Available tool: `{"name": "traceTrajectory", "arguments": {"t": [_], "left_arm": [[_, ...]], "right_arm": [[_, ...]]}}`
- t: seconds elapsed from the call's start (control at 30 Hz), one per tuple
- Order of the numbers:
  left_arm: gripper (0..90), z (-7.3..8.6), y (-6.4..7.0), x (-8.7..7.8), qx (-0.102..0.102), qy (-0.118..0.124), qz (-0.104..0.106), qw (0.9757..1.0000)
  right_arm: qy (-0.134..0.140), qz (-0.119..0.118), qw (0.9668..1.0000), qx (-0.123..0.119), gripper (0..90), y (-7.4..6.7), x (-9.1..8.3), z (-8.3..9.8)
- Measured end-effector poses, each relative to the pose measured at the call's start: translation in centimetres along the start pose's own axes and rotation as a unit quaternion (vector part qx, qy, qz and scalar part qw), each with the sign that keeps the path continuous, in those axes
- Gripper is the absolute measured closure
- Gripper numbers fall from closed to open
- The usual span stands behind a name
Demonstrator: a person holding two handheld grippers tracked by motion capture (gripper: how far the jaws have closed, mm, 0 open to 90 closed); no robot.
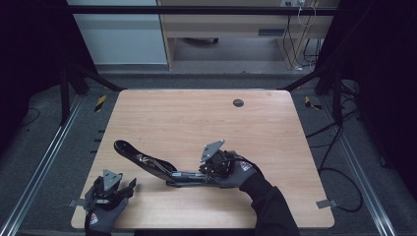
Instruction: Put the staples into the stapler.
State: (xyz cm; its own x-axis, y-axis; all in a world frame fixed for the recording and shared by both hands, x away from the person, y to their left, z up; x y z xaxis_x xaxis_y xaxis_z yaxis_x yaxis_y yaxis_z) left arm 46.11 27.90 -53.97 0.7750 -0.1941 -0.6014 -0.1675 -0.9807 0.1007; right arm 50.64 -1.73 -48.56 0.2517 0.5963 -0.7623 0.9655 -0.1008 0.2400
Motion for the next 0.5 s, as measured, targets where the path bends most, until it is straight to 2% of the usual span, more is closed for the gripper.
{"name": "traceTrajectory", "arguments": {"t": [0.27,0.37,0.5], "left_arm": [[43.5,-0.4,0.4,-0.5,-0.009,0.012,0.016,0.9998],[43.5,-0.6,0.6,-0.8,-0.017,0.019,0.027,0.9993],[43.4,-1.1,0.9,-1.3,-0.021,0.03,0.04,0.9985]], "right_arm": [[0.023,0.031,0.998,0.051,71.8,0.9,-1.4,0.4],[0.045,0.046,0.9954,0.07,70.1,1.3,-2.5,0.5],[0.065,0.07,0.9903,0.1,68.1,1.4,-3.9,0.9]]}}
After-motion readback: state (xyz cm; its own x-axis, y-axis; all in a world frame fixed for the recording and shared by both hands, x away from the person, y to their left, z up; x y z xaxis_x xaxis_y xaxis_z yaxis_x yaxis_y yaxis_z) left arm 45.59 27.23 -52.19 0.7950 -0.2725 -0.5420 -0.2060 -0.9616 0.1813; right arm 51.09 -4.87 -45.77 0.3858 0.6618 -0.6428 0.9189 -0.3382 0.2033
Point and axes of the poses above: each handheld gripper's, and its own axes: x roughly forward along the jaws, z roughly out of its underside, y roughly to its right, the point moved 7 cm from there along x, roughly forward along the jaws, and after that the axes turned 15 degrees about -x, right-handed, at the moved point
